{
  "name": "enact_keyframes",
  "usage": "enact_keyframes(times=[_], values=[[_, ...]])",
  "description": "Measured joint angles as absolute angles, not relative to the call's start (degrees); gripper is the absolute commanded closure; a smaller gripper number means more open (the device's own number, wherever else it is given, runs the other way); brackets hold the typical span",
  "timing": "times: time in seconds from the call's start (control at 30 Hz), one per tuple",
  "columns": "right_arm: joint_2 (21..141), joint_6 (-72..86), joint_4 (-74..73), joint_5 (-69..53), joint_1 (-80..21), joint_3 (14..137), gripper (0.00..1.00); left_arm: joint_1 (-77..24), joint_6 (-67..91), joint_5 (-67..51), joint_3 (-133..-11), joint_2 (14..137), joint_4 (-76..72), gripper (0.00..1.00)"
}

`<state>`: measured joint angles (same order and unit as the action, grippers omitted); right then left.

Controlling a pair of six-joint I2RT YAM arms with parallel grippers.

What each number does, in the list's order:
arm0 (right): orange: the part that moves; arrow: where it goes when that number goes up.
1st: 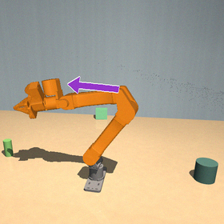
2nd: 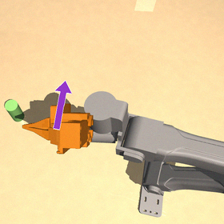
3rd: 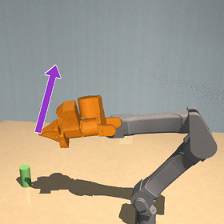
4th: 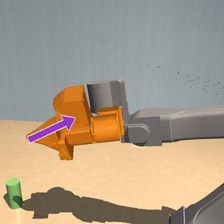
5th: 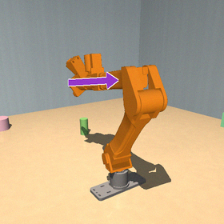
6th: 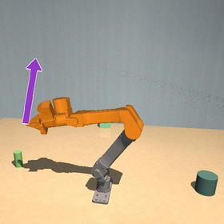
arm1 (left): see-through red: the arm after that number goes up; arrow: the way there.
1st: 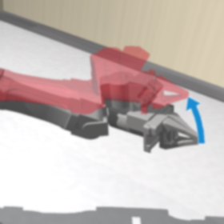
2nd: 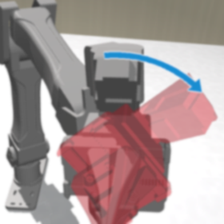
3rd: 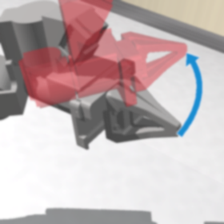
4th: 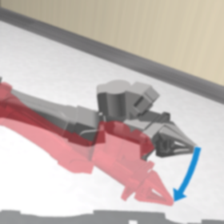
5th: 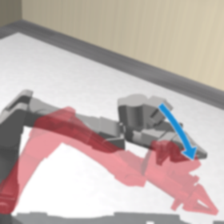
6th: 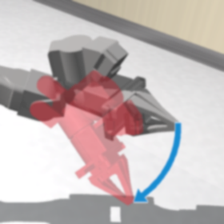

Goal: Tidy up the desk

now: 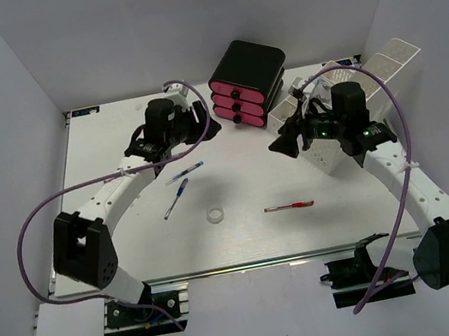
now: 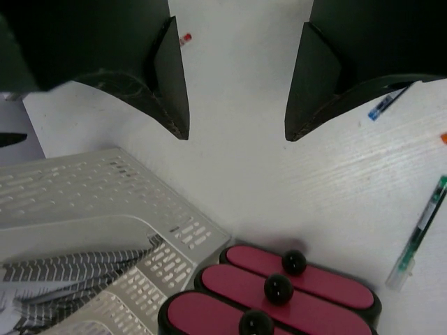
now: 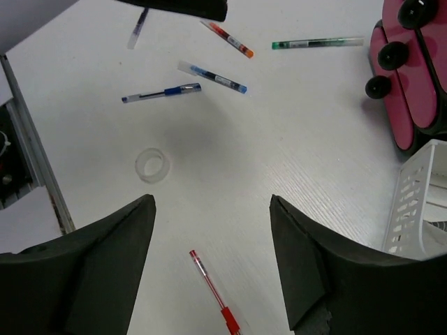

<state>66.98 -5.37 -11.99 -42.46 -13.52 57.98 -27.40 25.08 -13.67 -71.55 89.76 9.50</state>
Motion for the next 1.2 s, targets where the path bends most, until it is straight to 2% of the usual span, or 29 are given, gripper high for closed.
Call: enact_keyframes(times=[0.13,0.2,0.23,0.27,0.33,0.67,1.2], values=[[67.1,-7.6,-12.3,-41.1,-13.5,57.1,0.35,-28.0,24.8,-11.8,-72.7,94.2,2.7,0.32],[67.1,-8.6,-12.3,-40.8,-13.5,57.1,0.50,-28.5,24.4,-10.8,-75.3,98.3,0.3,0.32],[67.1,-9.2,-12.3,-40.7,-13.5,57.1,0.64,-28.8,24.3,-10.5,-77.0,100.5,-0.7,0.33],[67.1,-9.5,-12.3,-40.6,-13.5,57.1,0.70,-29.0,24.1,-10.1,-78.9,102.8,-1.5,0.33],[67.0,-10.2,-12.3,-40.7,-13.5,57.1,0.75,-29.3,23.8,-9.7,-81.9,106.7,-3.1,0.33],[66.9,-11.2,-12.3,-40.6,-13.5,57.1,0.73,-30.0,24.1,-5.7,-96.4,121.8,-5.8,0.30],[66.7,-11.9,-12.4,-40.6,-13.5,57.1,0.71,-29.9,24.3,-5.4,-104.2,128.0,-6.1,0.34]])
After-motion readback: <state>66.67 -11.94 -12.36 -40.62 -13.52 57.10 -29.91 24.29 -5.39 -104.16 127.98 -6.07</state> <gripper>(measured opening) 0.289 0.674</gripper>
